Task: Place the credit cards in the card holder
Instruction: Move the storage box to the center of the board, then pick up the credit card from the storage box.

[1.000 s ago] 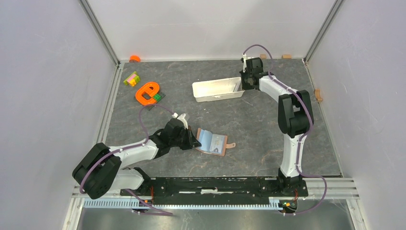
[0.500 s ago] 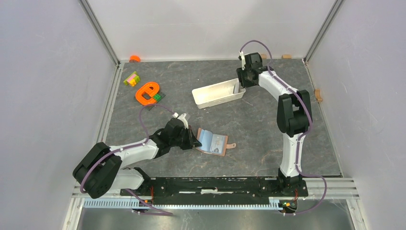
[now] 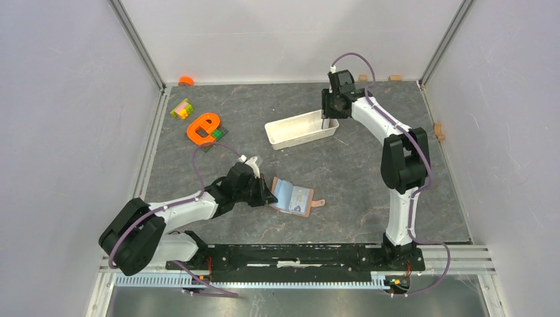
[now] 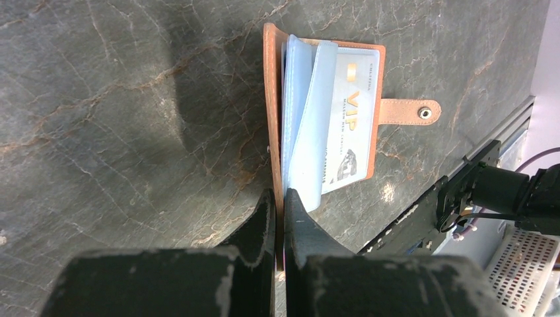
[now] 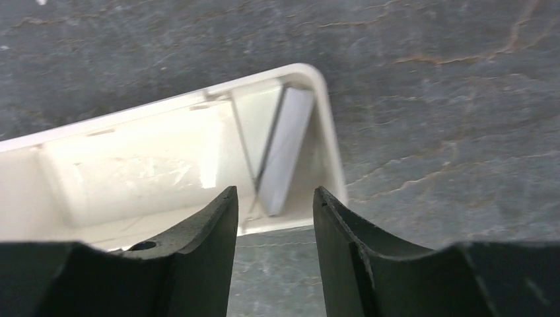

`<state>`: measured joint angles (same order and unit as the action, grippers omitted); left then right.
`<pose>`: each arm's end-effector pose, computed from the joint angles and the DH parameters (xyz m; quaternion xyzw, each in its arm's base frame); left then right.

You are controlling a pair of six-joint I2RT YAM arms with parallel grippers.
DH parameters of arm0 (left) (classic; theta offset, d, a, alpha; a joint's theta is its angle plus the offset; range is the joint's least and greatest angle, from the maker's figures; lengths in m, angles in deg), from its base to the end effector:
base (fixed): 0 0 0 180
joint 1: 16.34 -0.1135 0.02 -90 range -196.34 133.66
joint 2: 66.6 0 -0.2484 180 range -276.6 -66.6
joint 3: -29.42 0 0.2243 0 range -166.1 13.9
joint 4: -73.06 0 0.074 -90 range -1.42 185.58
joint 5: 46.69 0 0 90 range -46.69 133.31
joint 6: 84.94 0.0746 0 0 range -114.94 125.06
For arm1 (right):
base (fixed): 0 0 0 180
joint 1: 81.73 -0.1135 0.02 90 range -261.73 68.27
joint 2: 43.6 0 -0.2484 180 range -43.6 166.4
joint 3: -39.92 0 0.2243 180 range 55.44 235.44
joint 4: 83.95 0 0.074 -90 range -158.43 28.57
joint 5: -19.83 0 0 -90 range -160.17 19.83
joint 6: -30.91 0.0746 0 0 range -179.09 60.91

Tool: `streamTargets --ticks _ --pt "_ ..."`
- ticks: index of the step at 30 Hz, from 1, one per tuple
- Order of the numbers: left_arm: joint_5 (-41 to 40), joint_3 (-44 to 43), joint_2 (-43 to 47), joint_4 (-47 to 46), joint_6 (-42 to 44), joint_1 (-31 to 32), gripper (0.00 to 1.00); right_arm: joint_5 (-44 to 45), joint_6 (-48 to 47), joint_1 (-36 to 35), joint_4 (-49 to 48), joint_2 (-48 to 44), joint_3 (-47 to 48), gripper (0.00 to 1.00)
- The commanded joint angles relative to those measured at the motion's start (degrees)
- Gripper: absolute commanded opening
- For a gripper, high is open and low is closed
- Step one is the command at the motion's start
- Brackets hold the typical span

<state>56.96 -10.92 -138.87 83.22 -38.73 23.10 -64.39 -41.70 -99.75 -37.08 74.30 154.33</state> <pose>0.1768 -0.1682 0.1333 0.0138 0.9086 -0.3489 0.2293 0.4347 0.1335 0.2052 0.0119 0.9396 0.0578 0.3370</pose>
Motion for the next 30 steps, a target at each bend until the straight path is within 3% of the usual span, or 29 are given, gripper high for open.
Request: streamTargets --ticks 1,30 --pt "0.5 -1.6 1.4 2.2 3.1 -0.3 0.02 -0.6 5.7 -1.0 -0.1 0.1 1.0 0.50" --pt "0.2 -1.3 2.5 3.4 3.2 -0.9 0.02 -0.4 9.6 -1.2 -4.2 7.5 2.3 0.48"
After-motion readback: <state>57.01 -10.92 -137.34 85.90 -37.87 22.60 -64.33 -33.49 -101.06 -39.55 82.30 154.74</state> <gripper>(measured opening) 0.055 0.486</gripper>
